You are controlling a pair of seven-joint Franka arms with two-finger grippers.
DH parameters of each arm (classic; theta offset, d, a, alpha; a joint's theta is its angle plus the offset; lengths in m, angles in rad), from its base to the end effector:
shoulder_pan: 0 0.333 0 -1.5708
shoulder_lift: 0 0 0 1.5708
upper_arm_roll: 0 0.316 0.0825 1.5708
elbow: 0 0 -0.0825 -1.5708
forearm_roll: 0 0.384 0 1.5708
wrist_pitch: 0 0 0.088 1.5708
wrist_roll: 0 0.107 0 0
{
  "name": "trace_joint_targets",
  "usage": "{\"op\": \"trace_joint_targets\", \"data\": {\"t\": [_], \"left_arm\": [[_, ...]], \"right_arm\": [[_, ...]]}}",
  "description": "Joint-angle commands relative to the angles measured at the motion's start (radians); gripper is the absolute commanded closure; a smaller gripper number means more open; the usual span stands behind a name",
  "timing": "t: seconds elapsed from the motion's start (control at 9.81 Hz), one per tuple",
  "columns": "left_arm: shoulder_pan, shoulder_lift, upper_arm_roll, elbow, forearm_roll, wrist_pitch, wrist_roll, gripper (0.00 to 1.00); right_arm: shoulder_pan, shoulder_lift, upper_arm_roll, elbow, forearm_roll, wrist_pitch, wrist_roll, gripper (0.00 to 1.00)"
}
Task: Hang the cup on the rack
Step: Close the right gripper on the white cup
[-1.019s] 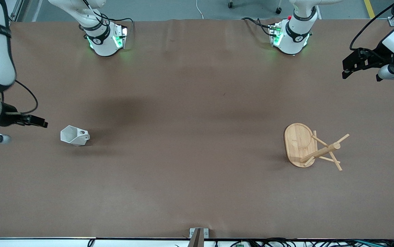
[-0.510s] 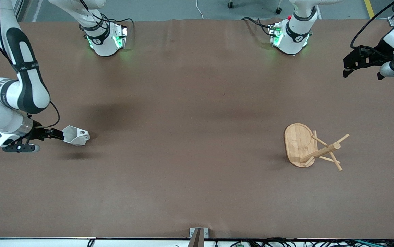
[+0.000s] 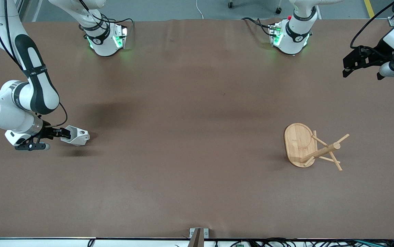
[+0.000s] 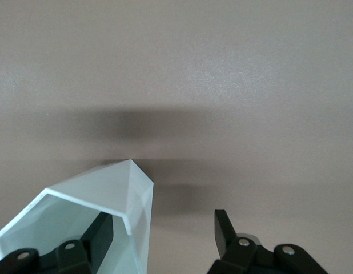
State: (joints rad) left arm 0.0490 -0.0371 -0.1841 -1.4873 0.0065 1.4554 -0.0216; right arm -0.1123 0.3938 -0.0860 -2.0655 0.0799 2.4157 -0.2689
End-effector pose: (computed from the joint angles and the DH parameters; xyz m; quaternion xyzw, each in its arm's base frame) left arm 0.5257 -0.0730 0.6731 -0.9984 0.0563 -0.0028 0.0064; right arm 0.5757 -0.1146 0.2372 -0.9997 -0.0078 0.0179 0.0139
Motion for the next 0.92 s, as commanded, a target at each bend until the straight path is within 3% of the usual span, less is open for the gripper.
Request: {"op": "trace_joint_targets", "data": {"t": [0.0,0.1,0.31,0.61,0.82], "left_arm": [[-0.001,0.0,-0.003,-0.033,-0.01,0.003,-0.009,0.0],[-0.001,-0.001,-0.003,-0.033,-0.01,0.003,-0.009,0.0],[-0.001,-0.004,-0.003,-0.033,-0.01,0.002,-0.008,0.0],[-0.001,0.002,-0.003,-0.033,-0.01,0.008,-0.009,0.0],[-0.005,0.0,-0.005,-0.031,0.0,0.013,-0.008,0.0]], "right_arm": [[0.0,-0.001,0.005,-0.016,0.041,0.017,-0.021,0.45],[0.002,-0.001,0.005,-0.016,0.052,0.017,-0.021,0.59],[0.005,-0.001,0.003,-0.015,0.086,0.014,-0.021,0.98],[0.01,-0.006,0.003,-0.008,0.086,-0.006,-0.012,1.0],[0.028,-0.059,0.005,0.062,0.103,-0.166,0.019,1.0]]}}
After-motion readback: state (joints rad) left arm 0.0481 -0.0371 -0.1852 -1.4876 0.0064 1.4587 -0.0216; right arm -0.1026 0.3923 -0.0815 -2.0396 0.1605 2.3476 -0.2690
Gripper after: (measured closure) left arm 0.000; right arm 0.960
